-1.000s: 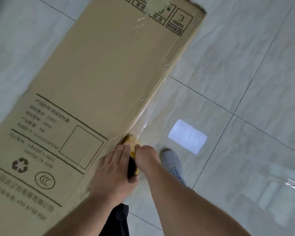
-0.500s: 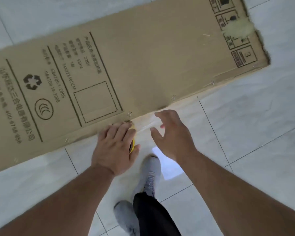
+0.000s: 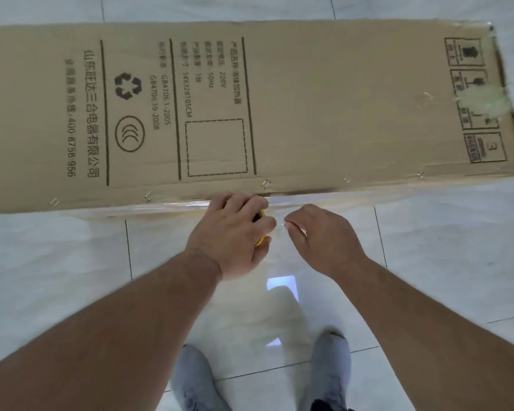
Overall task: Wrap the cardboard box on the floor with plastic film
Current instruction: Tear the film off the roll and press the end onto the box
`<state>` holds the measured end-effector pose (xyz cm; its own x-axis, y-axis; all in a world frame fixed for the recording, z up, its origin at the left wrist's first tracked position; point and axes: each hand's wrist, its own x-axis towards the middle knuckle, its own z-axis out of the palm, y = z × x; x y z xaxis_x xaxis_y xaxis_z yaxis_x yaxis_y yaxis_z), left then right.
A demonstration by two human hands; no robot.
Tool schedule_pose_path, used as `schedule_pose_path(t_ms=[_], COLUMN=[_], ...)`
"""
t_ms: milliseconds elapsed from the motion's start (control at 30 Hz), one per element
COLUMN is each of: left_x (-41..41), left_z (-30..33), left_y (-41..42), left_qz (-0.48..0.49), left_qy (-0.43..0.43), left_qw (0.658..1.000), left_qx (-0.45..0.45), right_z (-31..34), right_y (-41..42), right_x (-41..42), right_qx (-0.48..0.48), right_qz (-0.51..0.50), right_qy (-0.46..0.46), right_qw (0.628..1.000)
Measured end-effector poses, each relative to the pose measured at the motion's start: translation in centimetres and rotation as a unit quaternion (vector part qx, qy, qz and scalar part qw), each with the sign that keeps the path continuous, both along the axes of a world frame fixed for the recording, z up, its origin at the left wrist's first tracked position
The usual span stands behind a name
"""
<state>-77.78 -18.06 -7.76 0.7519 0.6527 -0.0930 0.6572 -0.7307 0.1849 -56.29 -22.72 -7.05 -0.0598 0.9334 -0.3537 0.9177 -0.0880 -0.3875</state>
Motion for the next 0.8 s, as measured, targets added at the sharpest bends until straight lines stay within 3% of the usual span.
schedule_pose_path(t_ms=[233,533,800], left_x=[0.5,0.1,0.1], left_z=[0.5,-0.5,-1.3], left_y=[-0.2,-0.2,-0.2], left_qz=[0.012,0.018,0.035], left_qy=[0.043,-0.026,-0.050], left_qw=[0.999,0.998,0.995], left_qx=[-0.002,0.046,0.080], right_z=[-0.6,-2.3,-1.6], right_y=[-0.7,0.7,2.6], right_x=[1.3,2.5,2.2], right_qx=[0.065,0.190,0.157], right_qz=[0.011,0.072,0.128], right_qy=[0.046,0.057,-0.006], right_qw=[0.997,0.977,0.979])
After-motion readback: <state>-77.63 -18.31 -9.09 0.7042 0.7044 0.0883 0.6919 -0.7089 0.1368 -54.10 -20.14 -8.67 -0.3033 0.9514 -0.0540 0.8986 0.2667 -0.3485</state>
